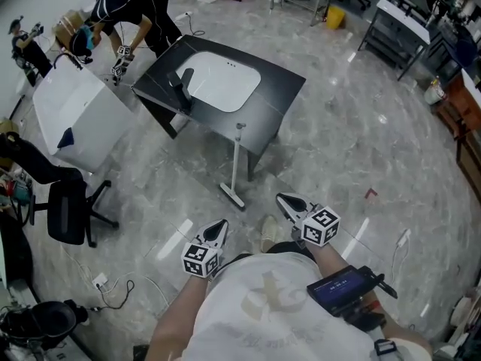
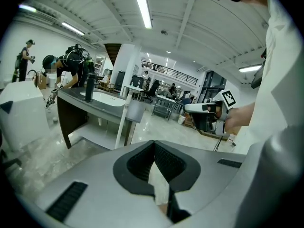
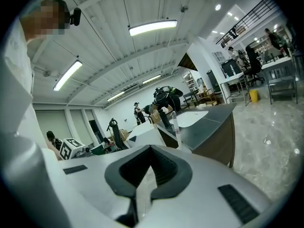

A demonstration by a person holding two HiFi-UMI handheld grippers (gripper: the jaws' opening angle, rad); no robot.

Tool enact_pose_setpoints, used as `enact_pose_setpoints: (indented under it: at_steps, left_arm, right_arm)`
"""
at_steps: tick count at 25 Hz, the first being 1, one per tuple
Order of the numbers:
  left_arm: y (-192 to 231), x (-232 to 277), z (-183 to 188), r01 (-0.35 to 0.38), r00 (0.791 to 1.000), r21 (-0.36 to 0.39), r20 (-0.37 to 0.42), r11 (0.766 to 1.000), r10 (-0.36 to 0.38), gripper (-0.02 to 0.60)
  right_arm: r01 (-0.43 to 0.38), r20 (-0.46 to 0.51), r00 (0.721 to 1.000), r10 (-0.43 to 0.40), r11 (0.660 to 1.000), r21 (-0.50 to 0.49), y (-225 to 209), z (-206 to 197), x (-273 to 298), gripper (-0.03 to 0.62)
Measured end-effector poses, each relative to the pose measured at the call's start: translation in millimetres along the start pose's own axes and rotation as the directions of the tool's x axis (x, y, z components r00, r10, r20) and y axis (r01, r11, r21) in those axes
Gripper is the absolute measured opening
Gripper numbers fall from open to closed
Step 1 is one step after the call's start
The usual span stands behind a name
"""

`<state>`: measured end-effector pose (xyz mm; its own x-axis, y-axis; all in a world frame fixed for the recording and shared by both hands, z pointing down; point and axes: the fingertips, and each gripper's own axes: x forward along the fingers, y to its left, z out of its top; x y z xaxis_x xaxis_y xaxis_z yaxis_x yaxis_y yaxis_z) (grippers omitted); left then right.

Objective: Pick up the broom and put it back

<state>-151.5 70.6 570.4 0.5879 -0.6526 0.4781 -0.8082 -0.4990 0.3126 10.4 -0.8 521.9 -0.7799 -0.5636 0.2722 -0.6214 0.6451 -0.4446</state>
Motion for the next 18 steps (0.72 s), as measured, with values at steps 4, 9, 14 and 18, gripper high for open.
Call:
enact_pose_setpoints:
  at_steps: [4, 9, 14, 18]
  left_arm:
    - [12, 16, 11, -0.026, 1.0, -0.015, 0.0, 1.0, 0.026, 0.011]
    - [19, 40, 30, -0.028, 1.0, -0.002, -0.009, 1.0, 0.028, 0.011]
    - [26, 72, 49, -0.042, 0.999, -0.016, -0.007, 0.999, 0.042, 0.011]
    - [25, 86, 52, -0.052, 0.999, -0.024, -0.009, 0.998, 0.052, 0.011]
  right_arm:
    - [-0.003, -0.005, 1.0, 0.003, 1.0, 0.01, -15, 8, 9, 0.017]
    - [-0.012, -0.012, 1.0, 0.012, 1.0, 0.007, -37, 20, 18, 0.017]
    - [-0.043, -0.037, 0.998, 0.042, 0.999, -0.022, -63, 33, 32, 0.017]
    - [-0.056, -0.044, 0.998, 0.055, 0.998, -0.034, -76, 38, 34, 0.017]
